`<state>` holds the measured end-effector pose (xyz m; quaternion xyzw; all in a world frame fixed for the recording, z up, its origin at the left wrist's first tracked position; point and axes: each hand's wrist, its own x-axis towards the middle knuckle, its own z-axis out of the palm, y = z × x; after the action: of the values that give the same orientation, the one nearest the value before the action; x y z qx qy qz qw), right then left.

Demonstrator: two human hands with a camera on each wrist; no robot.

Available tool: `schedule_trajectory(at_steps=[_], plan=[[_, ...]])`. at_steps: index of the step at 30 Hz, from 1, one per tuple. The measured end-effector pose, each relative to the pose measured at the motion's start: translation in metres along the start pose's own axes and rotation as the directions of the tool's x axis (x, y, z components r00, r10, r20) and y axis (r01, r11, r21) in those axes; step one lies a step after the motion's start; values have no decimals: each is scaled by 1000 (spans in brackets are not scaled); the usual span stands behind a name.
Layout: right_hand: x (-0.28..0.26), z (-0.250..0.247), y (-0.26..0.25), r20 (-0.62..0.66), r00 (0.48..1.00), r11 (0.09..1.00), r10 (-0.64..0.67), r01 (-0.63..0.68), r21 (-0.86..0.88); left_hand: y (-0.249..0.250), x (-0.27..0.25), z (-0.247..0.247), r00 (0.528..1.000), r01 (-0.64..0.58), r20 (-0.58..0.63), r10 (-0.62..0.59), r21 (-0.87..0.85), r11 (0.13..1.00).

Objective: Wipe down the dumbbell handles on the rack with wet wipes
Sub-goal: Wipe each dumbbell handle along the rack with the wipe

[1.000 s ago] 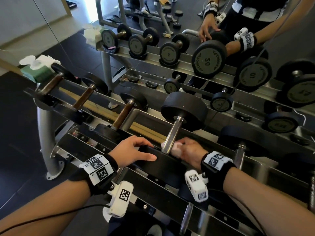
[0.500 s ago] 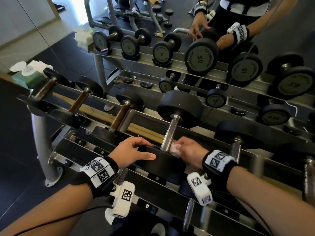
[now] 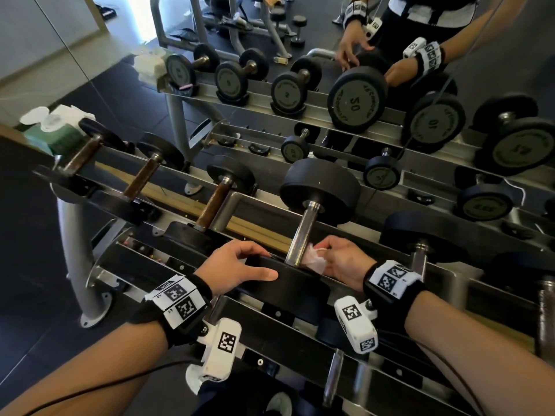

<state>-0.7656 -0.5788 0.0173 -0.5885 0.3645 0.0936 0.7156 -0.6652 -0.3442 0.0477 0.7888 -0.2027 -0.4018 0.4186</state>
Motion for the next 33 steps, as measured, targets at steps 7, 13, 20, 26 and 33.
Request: schedule_trajectory(at_steps=[7, 13, 20, 26, 33], plan=[[3, 9, -12, -197, 962, 982, -189, 187, -26, -2, 0, 1, 1000, -2, -10, 2, -4, 1000], [-14, 4, 11, -16, 992, 983, -122, 118, -141, 0, 0, 1, 1000, -4, -9, 4, -18, 1000], [4, -11, -18, -215, 902, 911, -375, 315, -268, 1, -2, 3, 1000, 8, -10, -8, -41, 999], [-16, 1, 12, -34, 913, 819, -406, 347, -457, 3, -1, 3, 1000, -2, -10, 1, -40, 999], [-32, 3, -20, -22, 924, 841, -382, 338, -422, 5, -4, 3, 1000, -9, 10, 10, -42, 999]])
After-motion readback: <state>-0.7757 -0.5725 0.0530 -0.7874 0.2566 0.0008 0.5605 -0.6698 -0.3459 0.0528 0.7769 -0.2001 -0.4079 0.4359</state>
